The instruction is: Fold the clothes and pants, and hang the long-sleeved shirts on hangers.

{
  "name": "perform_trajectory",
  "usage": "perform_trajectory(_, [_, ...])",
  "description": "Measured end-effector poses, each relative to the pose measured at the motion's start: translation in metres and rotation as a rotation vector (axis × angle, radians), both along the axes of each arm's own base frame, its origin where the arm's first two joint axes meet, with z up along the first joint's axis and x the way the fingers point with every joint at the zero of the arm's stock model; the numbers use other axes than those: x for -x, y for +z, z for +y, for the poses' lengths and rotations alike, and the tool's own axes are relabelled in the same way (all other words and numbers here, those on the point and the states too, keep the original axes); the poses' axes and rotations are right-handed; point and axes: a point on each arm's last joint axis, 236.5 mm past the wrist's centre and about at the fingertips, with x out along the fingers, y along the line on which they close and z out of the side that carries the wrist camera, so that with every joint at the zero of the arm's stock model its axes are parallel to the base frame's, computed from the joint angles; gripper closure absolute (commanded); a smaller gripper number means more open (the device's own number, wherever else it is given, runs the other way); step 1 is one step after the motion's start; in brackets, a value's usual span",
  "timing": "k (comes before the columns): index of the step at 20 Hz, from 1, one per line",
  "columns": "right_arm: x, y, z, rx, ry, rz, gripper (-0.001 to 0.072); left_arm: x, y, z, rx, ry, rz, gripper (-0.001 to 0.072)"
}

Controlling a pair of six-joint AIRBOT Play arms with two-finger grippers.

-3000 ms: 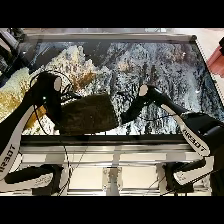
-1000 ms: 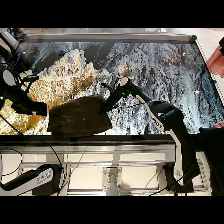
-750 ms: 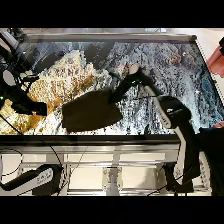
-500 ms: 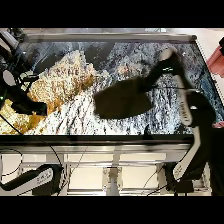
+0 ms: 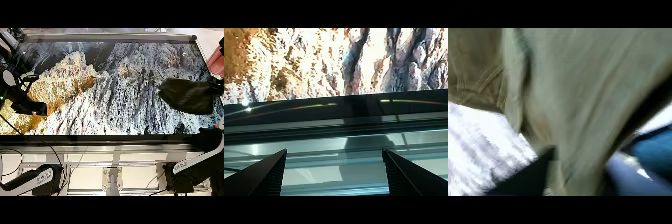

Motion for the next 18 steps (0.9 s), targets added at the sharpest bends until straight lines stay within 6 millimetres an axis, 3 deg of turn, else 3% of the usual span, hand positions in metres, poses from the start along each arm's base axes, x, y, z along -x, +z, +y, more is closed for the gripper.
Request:
perform_trajectory(3, [0.028, 0.006, -0.036, 0.028, -0.108, 0.005, 0.0224, 0.0, 0.0, 0.0, 0.0, 0.0, 0.0, 0.0019])
perform_trajectory(5, [0.038, 0.012, -0.046, 0.041, -0.14, -0.002, 0.0228, 0.0, 0.0, 0.0, 0.0, 0.0, 0.0, 0.0019])
perform_trajectory(6, [0.041, 0.016, -0.048, 0.047, -0.15, -0.008, 0.0283, 0.0, 0.0, 0.0, 0.0, 0.0, 0.0, 0.0019])
perform_trajectory(7, [0.041, 0.021, -0.048, 0.049, -0.153, -0.019, 0.0432, 0.0, 0.0, 0.0, 0.0, 0.0, 0.0, 0.0019])
perform_trajectory(8, [0.039, 0.025, -0.044, 0.043, -0.147, -0.038, 0.0667, 0.0, 0.0, 0.0, 0.0, 0.0, 0.0, 0.0019])
perform_trajectory(9, [0.032, 0.031, -0.035, 0.027, -0.131, -0.067, 0.0694, 0.0, 0.0, 0.0, 0.0, 0.0, 0.0, 0.0019])
perform_trajectory(12, [-0.002, 0.051, 0.015, -0.046, 0.005, -0.173, 0.0695, 0.0, 0.0, 0.0, 0.0, 0.0, 0.0, 0.0019])
perform_trajectory(15, [-0.036, 0.069, 0.084, -0.075, 0.197, -0.239, 0.0695, 0.0, 0.0, 0.0, 0.0, 0.0, 0.0, 0.0019])
perform_trajectory(18, [-0.056, 0.076, 0.157, -0.074, 0.405, -0.253, 0.0695, 0.0, 0.0, 0.0, 0.0, 0.0, 0.0, 0.0019])
